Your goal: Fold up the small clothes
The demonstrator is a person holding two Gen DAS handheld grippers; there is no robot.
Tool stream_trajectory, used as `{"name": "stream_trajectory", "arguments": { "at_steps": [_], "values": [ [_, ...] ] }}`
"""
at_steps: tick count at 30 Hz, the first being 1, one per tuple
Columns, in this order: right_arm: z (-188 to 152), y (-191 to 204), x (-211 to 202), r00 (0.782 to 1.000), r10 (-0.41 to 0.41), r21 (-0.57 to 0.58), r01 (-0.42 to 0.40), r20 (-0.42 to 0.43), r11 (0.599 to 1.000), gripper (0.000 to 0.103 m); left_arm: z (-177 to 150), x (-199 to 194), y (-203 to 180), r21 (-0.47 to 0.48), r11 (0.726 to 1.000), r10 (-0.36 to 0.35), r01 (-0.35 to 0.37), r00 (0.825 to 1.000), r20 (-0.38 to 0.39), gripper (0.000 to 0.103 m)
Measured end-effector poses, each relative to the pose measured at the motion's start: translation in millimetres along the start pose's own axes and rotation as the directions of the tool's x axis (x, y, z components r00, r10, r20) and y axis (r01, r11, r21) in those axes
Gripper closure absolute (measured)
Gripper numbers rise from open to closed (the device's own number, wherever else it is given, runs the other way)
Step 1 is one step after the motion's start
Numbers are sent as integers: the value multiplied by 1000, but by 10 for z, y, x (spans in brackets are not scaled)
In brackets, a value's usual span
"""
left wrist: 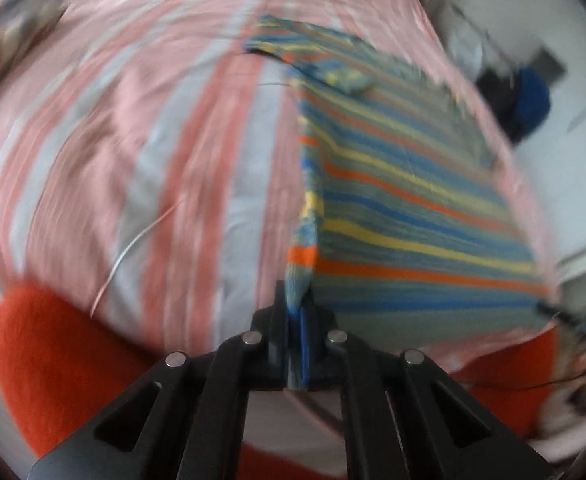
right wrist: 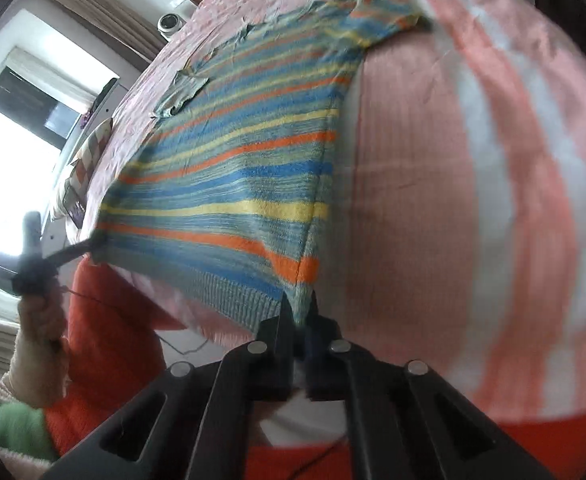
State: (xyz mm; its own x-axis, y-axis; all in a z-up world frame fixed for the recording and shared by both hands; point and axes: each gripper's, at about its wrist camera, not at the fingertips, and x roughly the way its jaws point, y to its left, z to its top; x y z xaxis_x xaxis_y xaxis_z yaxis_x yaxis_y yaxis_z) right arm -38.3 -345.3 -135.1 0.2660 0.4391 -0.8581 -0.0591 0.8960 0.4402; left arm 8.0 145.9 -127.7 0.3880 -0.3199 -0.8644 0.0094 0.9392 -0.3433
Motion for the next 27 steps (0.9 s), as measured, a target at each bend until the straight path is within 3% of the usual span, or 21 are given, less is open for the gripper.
{"name": "stream_trajectory", "arguments": {
  "at_steps": [3, 7, 14, 15, 16, 17, 18, 19, 20, 23, 25, 26, 27],
  "values": [
    [6, 5, 78, 999, -32, 6, 33, -31, 999, 100, -101, 114, 72, -18, 1000, 25, -25, 999, -26, 102],
    [34, -118, 621, 980, -154, -12, 154, -127, 988, 101, -207, 579, -12, 21, 993, 118, -117, 988, -96, 102],
    [133, -316, 827, 981, -137, 27, 142, -137, 990, 102, -244, 687, -50, 49, 986, 165, -161, 980, -109, 96],
    [141, -342, 821, 982, -130, 34, 136, -136, 990, 102, -241, 693, -53, 59, 984, 172, -166, 979, -110, 93],
    [123, -354, 806, 983, -121, 36, 127, -136, 991, 100, -256, 684, -73, 71, 982, 184, -177, 976, -115, 83],
    [77, -374, 740, 983, -113, 35, 119, -145, 992, 88, -264, 651, -106, 92, 975, 211, -201, 970, -121, 75],
    [27, -422, 647, 978, -119, 31, 126, -169, 992, 82, -242, 652, -164, 107, 969, 236, -225, 965, -116, 58],
    [-22, -447, 555, 971, -140, 19, 146, -192, 989, 73, -268, 547, -194, 124, 960, 263, -251, 961, -90, 51],
    [-25, -455, 452, 965, -167, -3, 170, -204, 985, 68, -276, 434, -216, 136, 955, 275, -265, 960, -59, 51],
    [155, -411, 54, 940, -316, -110, 303, -129, 947, 58, -165, 102, -271, 124, 947, 292, -297, 955, 61, 43],
    [466, -314, -148, 908, -418, -203, 410, 3, 889, 53, -13, -31, -305, 83, 952, 279, -294, 947, 158, 27],
    [708, -226, -203, 892, -442, -249, 451, 94, 857, 50, 88, -48, -331, 59, 955, 273, -291, 939, 208, 25],
    [873, -152, -195, 891, -430, -276, 454, 146, 848, 48, 165, -26, -356, 42, 956, 271, -290, 931, 244, 24]
  ]
}}
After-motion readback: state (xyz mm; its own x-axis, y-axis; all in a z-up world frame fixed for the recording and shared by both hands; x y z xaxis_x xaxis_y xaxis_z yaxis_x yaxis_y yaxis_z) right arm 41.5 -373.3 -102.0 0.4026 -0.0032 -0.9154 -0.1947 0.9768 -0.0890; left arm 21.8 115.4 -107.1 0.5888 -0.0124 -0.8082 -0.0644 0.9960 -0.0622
